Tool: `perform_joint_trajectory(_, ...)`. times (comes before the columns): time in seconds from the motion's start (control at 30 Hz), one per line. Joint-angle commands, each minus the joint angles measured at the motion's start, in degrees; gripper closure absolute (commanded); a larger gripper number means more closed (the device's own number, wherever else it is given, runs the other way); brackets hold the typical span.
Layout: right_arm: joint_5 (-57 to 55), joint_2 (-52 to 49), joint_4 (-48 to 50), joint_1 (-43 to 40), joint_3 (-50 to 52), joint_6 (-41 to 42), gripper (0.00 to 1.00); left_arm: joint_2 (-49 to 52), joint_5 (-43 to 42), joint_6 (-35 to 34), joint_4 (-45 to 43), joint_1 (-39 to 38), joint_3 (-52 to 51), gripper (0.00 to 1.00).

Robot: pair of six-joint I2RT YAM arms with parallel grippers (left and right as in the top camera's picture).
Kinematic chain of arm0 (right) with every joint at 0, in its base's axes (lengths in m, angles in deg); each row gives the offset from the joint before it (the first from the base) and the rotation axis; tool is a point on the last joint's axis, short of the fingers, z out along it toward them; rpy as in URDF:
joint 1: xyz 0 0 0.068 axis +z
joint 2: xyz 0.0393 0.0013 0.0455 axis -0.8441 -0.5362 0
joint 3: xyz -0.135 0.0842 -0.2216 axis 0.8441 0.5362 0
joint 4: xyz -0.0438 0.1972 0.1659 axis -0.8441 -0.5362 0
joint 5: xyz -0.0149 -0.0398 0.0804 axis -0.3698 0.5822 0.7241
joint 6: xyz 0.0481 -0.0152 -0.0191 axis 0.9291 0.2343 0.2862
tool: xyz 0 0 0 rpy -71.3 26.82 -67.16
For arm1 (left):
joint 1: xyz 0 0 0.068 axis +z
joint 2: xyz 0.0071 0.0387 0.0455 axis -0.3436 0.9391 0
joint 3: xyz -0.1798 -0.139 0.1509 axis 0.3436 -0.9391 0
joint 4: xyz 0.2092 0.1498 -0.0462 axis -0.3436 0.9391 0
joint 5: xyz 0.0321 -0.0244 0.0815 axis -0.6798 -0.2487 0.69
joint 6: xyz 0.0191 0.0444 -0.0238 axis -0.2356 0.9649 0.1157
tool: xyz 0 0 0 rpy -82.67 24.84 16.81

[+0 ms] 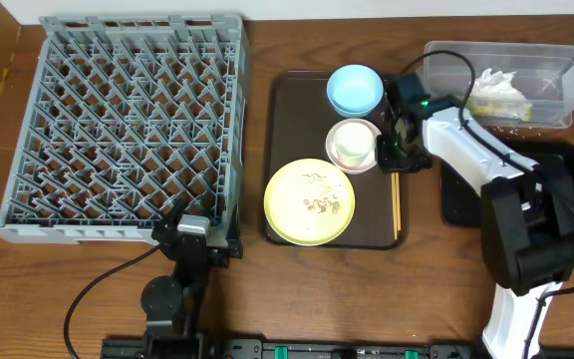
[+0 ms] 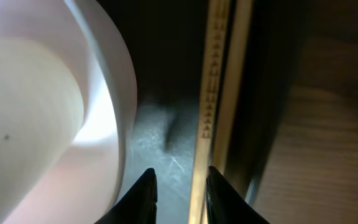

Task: Sort waste into correct bins and load items into the dishwasher
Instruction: 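Grasp one wooden chopstick on the tray with the right gripper, then carry the chopstick to the dish rack and insert it upright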

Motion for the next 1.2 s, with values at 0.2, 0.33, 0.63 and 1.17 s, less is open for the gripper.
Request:
perform_joint_trajectory(0.2, -0.66, -0.35, 1.88, 1.31, 2.12, -0.37, 0.75, -0.37, -1.38, 0.57, 1.44, -0.17, -1.27, 0.02)
perform_joint_trajectory(0.33, -1.68, -0.37, 1.90, 1.33, 2.56, -0.33, 0.76, -0.37, -1.38, 0.57, 1.42, -0.17, -1.27, 0.02)
perform_joint_trajectory(0.63, -4.22, -0.37, 4.11, 2.93, 5.88, 2.64, 0.90, -0.37, -1.38, 0.57, 1.42, -0.17, -1.27, 0.02)
perform_joint_trajectory(1.17, -4.15, 1.36, -21.29, 1.03, -22.67, 3.02, 0.99, -0.37, -1.38, 0.57, 1.42, -0.17, -1.27, 0.02)
